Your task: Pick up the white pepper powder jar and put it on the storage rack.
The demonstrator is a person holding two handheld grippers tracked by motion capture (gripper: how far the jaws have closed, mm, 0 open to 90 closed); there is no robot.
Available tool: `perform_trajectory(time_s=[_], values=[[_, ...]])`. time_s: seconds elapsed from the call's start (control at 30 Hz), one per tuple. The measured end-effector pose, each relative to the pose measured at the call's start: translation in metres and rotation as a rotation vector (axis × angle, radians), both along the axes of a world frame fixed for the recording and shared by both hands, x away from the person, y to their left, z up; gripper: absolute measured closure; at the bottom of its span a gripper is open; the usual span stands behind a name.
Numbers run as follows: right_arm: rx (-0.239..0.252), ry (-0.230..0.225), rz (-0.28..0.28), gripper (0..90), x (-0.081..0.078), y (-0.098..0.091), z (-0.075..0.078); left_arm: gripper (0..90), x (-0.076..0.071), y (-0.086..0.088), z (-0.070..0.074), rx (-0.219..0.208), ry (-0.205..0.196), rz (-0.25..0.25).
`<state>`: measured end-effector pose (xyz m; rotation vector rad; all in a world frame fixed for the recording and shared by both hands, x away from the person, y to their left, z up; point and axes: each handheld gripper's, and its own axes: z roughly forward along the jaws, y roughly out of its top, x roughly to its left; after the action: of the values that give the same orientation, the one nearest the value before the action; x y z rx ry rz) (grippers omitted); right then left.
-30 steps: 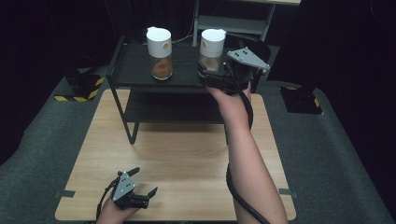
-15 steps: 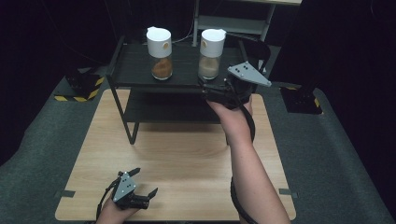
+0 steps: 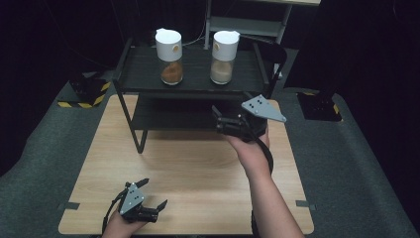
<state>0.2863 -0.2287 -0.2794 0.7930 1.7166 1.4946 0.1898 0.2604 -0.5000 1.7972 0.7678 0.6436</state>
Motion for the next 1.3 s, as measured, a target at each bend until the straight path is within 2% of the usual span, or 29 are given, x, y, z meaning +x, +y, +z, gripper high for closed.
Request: perform_trajectory(time_s=[0.1,0.23,0.37,0.63,0.93,1.3], values=[[-0.030,0.002,0.007,0.0,-0.007,-0.003,-0.012,0.9,0.000,0.003,-0.002,-0.019,-0.005,-0.010],[-0.034,0.009,0.010,0.0,-0.016,-0.009,-0.030,0.9,0.001,0.003,-0.001,-0.017,0.003,-0.010],[-0.020,0.035,0.011,0.0,-0.023,-0.016,-0.047,0.9,0.001,0.002,-0.001,-0.005,-0.001,-0.016],[-0.044,0.086,-0.009,0.0,-0.036,-0.027,-0.079,0.9,0.001,0.000,0.001,0.015,-0.007,-0.027],[-0.099,0.130,-0.019,0.0,-0.049,-0.029,-0.114,0.9,-0.002,-0.002,0.000,0.024,-0.016,-0.032],[-0.151,0.218,-0.029,0.0,-0.060,-0.034,-0.151,0.9,-0.002,0.000,0.000,0.016,-0.016,-0.038]])
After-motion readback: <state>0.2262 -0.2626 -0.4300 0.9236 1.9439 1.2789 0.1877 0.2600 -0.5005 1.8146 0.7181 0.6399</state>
